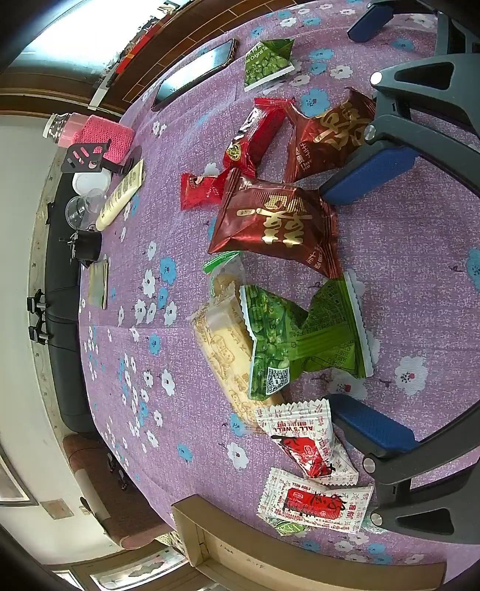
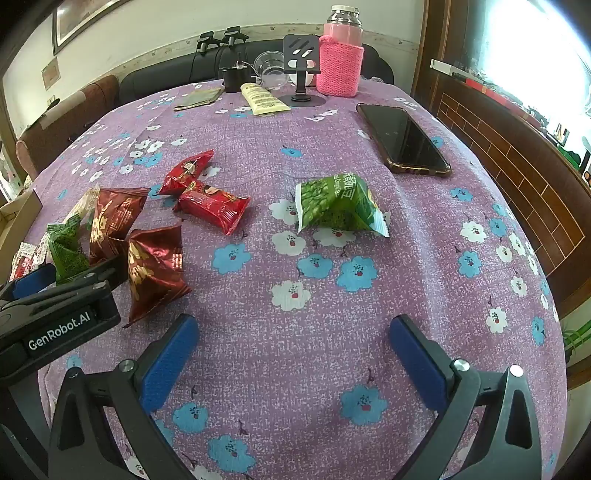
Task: Organize snacks
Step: 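Move both grippers over the scattered snack packets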
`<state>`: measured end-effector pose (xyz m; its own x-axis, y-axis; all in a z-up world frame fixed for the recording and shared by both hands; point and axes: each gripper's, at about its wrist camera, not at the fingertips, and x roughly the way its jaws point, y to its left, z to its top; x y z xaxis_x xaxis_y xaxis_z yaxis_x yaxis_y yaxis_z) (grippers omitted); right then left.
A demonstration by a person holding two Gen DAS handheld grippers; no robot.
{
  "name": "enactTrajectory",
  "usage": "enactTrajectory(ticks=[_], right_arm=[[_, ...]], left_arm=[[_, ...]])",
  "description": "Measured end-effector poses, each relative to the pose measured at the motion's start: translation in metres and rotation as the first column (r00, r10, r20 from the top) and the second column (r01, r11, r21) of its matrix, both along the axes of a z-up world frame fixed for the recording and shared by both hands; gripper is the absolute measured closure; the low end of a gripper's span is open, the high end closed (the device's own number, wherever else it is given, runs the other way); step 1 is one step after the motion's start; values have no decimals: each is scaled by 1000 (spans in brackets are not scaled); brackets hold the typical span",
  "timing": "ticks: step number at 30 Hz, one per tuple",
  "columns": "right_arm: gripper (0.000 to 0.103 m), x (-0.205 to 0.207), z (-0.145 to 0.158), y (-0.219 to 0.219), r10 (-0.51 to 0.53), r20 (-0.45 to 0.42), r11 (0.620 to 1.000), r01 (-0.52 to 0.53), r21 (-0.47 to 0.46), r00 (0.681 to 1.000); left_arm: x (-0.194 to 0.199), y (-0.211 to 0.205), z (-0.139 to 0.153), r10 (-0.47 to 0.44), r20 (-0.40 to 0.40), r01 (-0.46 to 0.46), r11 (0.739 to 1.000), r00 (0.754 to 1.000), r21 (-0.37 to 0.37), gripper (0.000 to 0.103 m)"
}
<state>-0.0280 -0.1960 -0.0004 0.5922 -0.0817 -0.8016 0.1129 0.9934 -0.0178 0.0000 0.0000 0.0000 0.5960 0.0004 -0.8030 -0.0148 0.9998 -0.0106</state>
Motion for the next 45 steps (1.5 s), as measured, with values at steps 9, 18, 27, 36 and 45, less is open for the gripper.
enactTrajectory(ticks=[9,18,27,36,45], right_arm=[[0,-1,2,-1,0,0,1000,0,1,1000],[0,-3,4,1,-6,-30,1000,6,6,1000],[0,-2,4,2,-13,-35,1000,14,5,999],[1,-11,8,1,-3,-58,1000,2,-22,998],[8,-62,66,16,89,178,994,-99,53,980]], left_arm=[[2,3,1,6,-25,-6,1000,1000,-10,0],[-8,8,4,-136,-73,131,989,988,-67,1],[-83,55,70,-181,178,218,951,967,-220,21],[-146,160,132,-8,471,75,989,882,-125,0],[-134,217,83,119,332,-33,967,936,-253,0]])
